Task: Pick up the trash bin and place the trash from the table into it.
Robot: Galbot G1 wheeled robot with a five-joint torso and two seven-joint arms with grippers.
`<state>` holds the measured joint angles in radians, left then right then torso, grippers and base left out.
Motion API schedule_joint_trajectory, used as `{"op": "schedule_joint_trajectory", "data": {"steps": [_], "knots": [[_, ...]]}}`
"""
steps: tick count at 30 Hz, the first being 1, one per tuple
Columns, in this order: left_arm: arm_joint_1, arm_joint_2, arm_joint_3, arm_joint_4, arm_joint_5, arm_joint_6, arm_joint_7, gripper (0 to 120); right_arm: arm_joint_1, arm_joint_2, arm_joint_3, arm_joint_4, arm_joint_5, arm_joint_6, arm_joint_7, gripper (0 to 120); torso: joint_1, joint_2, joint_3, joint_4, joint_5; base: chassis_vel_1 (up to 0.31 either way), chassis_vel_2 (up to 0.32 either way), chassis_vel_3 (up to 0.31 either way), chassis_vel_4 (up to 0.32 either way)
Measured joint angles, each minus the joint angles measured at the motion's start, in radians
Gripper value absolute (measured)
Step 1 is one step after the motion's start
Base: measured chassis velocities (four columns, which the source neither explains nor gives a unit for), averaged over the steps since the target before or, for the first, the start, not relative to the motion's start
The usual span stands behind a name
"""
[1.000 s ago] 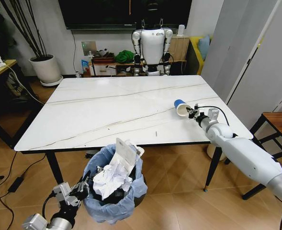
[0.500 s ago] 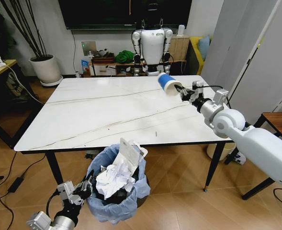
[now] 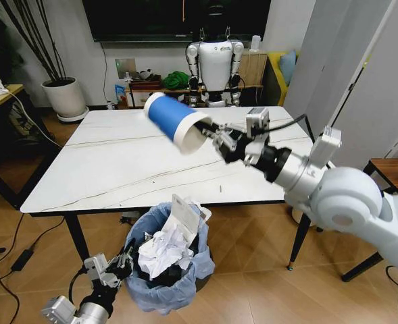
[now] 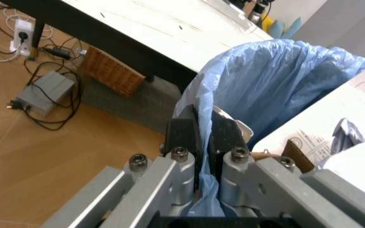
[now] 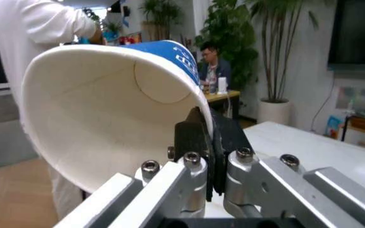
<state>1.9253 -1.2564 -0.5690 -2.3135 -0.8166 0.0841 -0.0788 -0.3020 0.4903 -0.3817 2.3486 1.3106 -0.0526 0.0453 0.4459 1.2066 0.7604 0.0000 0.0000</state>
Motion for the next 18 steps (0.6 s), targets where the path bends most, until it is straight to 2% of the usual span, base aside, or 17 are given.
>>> {"op": "schedule_joint_trajectory", "data": {"steps": [5, 18], "knots": [[0.001, 0.001, 0.001, 0.000, 0.000, 0.001, 0.000, 0, -0.021, -0.004, -0.016, 0.020, -0.017, -0.003, -0.001, 0, 0.000, 0.000, 0.000, 0.0001, 0.0000, 0.000, 0.000, 0.000, 0.000], [0.003, -0.021, 0.002, -0.005, 0.015, 0.004, 0.002, 0, -0.030, 0.020, -0.230, 0.001, -0.177, -0.023, -0.031, 0, 0.000, 0.000, 0.000, 0.0001, -0.0001, 0.000, 0.000, 0.000, 0.000]]}}
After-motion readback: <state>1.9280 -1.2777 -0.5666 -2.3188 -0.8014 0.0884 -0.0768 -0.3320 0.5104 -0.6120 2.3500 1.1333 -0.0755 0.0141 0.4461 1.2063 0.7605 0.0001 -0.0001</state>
